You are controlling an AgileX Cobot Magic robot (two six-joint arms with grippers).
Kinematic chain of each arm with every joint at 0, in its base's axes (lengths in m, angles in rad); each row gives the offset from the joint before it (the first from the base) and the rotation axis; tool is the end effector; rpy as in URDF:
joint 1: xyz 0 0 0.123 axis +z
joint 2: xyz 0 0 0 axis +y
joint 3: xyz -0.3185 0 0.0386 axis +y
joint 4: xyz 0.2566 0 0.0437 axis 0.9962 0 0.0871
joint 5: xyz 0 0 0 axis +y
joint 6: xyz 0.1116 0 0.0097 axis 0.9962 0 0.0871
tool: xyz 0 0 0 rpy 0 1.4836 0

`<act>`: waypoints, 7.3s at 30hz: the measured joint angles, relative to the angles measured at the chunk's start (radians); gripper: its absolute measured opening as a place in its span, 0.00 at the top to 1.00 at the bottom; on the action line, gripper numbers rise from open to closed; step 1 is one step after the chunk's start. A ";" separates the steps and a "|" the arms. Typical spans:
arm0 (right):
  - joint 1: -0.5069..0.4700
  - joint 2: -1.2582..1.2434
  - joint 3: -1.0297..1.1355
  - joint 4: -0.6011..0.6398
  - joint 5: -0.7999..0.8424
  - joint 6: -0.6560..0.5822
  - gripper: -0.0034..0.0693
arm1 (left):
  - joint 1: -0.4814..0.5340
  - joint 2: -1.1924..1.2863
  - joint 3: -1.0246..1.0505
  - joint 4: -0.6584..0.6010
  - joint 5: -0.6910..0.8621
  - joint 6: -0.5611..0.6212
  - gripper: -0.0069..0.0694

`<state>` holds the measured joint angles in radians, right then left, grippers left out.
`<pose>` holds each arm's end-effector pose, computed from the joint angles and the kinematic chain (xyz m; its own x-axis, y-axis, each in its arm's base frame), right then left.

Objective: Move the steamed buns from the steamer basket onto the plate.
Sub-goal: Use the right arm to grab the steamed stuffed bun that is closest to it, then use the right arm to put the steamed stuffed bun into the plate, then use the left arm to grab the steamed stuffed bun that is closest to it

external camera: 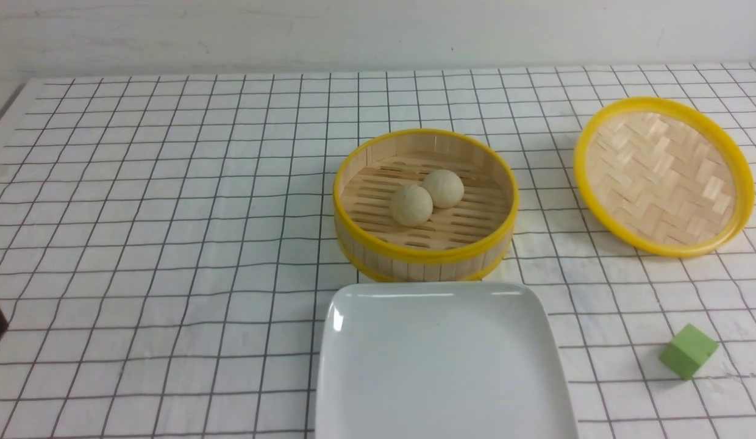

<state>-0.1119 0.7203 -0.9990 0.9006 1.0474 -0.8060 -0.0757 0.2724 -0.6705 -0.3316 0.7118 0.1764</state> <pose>0.1025 0.0650 0.4384 -0.2988 -0.1445 -0.9433 -0.6136 0.7861 0.0739 0.0286 -0.0261 0.3639 -0.2186 -0.0604 -0.9739 0.2654 0.9568 -0.1189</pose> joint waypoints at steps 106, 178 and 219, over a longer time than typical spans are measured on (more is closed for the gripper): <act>0.410 1.544 -0.891 -0.289 -0.243 -0.270 0.59 | 0.000 0.367 -0.003 0.396 -0.274 -0.011 0.59; 0.559 1.103 -0.294 -0.384 -0.104 0.108 0.92 | 0.000 0.367 -0.003 0.348 -0.342 -0.012 0.59; 0.568 0.877 -0.303 -0.544 -0.508 0.178 0.25 | 0.000 0.367 -0.003 0.343 -0.316 -0.012 0.59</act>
<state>0.4565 1.5976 -1.3019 0.3562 0.5397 -0.6285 -0.0757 0.6392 -0.6738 0.0113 0.3956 0.1644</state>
